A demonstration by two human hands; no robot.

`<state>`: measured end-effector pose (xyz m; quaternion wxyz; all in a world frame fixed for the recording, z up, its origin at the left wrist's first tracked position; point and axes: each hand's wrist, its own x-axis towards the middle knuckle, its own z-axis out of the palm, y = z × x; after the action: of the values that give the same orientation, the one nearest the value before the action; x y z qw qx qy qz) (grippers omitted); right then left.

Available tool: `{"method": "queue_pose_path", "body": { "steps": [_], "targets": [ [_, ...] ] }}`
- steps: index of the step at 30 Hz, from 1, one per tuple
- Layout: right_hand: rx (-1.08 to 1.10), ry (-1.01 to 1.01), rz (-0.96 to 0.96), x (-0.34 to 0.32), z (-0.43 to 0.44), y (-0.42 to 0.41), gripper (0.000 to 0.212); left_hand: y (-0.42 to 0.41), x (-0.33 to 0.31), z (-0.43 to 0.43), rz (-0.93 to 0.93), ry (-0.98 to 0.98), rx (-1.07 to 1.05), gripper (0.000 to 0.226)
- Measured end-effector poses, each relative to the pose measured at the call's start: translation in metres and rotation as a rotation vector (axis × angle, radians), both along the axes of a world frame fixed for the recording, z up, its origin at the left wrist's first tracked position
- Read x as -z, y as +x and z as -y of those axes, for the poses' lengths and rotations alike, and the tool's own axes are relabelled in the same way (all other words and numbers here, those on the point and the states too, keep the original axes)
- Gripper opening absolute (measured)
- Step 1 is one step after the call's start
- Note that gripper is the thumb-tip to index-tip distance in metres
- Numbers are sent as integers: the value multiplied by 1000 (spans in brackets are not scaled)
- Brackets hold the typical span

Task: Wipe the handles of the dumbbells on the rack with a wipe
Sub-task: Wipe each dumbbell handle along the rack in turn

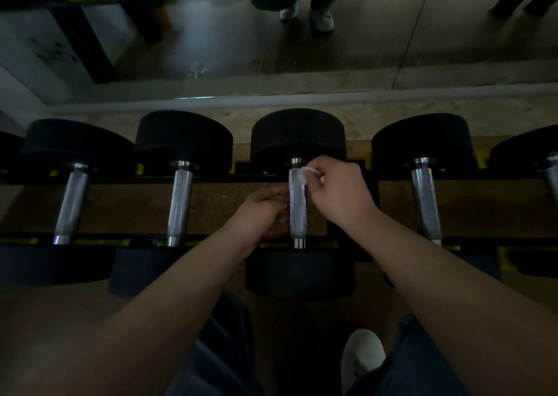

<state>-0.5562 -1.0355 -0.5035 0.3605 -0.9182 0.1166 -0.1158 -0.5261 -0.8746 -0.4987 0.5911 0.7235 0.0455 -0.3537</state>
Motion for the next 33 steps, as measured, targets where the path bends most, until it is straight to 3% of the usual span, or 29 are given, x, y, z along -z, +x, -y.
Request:
{"method": "queue_pose_path", "body": {
  "steps": [6,8,11,13,19,21,24,26,28,31,33],
  "targets": [
    [-222,89,-712,-19,-3,-23,9,-2,-1,6,32,-28,-12,21],
    [-150,235,-700,-16,-5,-23,6,-3,-2,9,42,-27,-10,18],
    [60,506,-514,-11,-7,-14,16,-3,1,9,84,23,13,23],
    [61,515,-480,-9,-7,-10,21,-3,1,8,104,45,15,25],
    [-209,396,-915,-6,9,-19,9,-5,1,8,144,92,1,29],
    [-74,488,-786,0,3,-12,11,-5,1,8,148,95,6,31],
    [178,850,-454,1,-1,7,14,-5,0,7,135,79,8,27],
    [186,954,-372,0,3,14,14,-5,-1,6,127,64,-2,25],
    [77,818,-520,0,11,10,14,-4,0,6,132,74,12,26],
    [-229,510,-964,2,15,-7,16,-4,1,6,139,81,11,28],
    [-244,533,-1008,5,14,-9,18,-3,2,7,138,83,4,28]
  ]
}}
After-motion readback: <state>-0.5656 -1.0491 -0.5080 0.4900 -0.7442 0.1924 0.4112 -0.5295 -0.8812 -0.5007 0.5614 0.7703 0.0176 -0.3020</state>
